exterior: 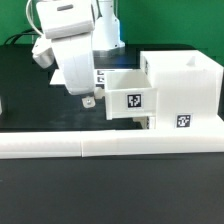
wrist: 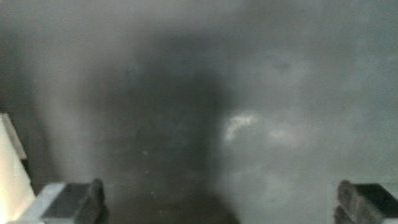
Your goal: Assemble drawer
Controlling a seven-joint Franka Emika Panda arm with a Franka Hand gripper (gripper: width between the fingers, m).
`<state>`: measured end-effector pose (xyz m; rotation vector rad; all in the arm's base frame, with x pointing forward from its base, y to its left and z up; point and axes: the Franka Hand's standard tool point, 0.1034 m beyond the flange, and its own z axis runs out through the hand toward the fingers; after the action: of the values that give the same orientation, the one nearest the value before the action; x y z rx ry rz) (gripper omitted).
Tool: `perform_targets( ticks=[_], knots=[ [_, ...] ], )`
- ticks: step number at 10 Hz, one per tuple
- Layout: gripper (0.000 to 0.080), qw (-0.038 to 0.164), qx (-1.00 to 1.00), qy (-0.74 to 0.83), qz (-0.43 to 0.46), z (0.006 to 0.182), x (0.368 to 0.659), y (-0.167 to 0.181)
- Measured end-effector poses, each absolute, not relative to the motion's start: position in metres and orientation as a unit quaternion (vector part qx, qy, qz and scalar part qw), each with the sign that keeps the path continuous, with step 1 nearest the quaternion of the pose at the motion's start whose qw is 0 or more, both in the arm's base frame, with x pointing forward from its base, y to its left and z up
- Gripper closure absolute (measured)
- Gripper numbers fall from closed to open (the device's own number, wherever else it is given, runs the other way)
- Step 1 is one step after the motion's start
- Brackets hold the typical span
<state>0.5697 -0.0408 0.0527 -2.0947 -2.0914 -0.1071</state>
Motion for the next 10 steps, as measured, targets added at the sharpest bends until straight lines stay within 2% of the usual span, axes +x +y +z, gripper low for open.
perform_targets(
  ticks=[4,6,10],
  knots=[
    [0.015,0.091,-0.706,-0.702,-0.035,0.051,0.568,-0.045],
    [0.015,0.087,-0.693,-0.714,-0.037,0.052,0.571,-0.029],
    [0.015,0.093,-0.696,-0.711,-0.039,0.05,0.575,0.005]
  ],
)
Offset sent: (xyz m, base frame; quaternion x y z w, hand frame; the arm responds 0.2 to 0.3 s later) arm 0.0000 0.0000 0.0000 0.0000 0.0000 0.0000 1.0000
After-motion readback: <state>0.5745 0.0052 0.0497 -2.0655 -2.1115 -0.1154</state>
